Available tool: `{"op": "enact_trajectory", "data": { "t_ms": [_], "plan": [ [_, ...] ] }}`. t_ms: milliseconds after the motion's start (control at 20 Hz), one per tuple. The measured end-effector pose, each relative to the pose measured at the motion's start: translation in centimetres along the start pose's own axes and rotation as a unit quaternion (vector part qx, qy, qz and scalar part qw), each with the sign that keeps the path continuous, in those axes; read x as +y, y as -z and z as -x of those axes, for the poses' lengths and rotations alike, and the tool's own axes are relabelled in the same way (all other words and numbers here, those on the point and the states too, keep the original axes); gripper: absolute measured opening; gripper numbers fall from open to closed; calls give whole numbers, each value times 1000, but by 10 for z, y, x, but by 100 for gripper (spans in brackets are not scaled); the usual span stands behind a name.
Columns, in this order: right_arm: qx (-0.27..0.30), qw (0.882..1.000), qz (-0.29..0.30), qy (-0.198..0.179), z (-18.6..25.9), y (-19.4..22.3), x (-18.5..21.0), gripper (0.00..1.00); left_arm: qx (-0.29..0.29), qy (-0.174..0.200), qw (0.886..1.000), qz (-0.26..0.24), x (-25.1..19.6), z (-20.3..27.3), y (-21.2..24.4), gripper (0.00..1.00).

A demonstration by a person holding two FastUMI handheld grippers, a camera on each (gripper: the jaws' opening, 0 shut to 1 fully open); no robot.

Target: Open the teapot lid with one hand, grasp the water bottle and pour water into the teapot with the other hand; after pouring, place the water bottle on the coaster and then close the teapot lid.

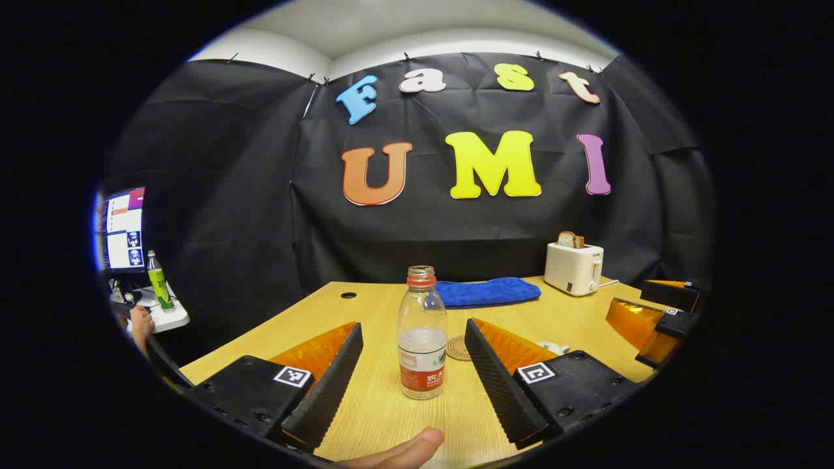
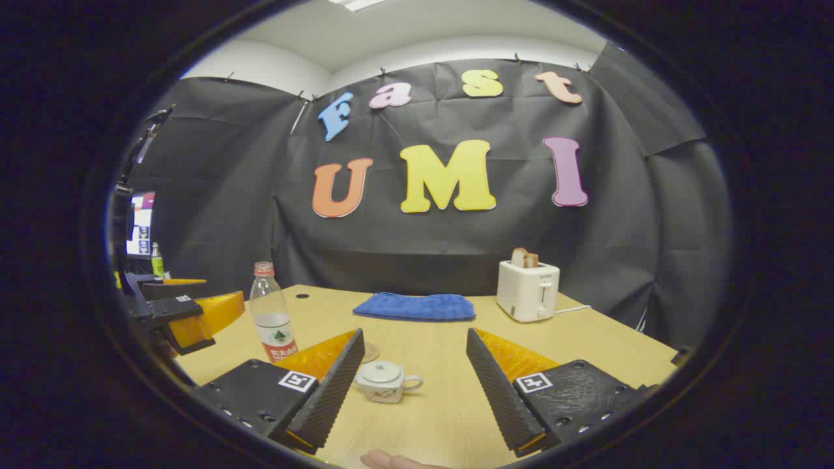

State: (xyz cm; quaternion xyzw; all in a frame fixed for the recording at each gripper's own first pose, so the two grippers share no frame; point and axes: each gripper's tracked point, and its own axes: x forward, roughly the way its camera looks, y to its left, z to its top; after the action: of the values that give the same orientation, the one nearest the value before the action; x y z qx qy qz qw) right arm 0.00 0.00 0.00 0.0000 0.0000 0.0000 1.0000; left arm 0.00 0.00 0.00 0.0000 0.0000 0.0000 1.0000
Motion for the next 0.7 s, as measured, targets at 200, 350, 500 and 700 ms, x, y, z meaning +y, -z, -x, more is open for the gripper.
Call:
{"op": "enact_trajectory", "data": {
  "t_ms": [200, 350, 500, 700],
  "plan": [
    [-1, 1000, -6, 12, -1, -2, -12, 95, 1, 3, 1000, -16, -3, 3, 1, 99],
    [1, 1000, -8, 19, -3, -1, -17, 95, -1, -2, 1000, -24, -1, 1, 0, 99],
    [3, 1000, -8, 25, -7, 4, -23, 95, 0, 0, 1000, -21, -3, -1, 1, 99],
    [10, 1000, -11, 20, -13, 11, -21, 95, -2, 1, 1000, -16, -3, -2, 3, 99]
  ]
}}
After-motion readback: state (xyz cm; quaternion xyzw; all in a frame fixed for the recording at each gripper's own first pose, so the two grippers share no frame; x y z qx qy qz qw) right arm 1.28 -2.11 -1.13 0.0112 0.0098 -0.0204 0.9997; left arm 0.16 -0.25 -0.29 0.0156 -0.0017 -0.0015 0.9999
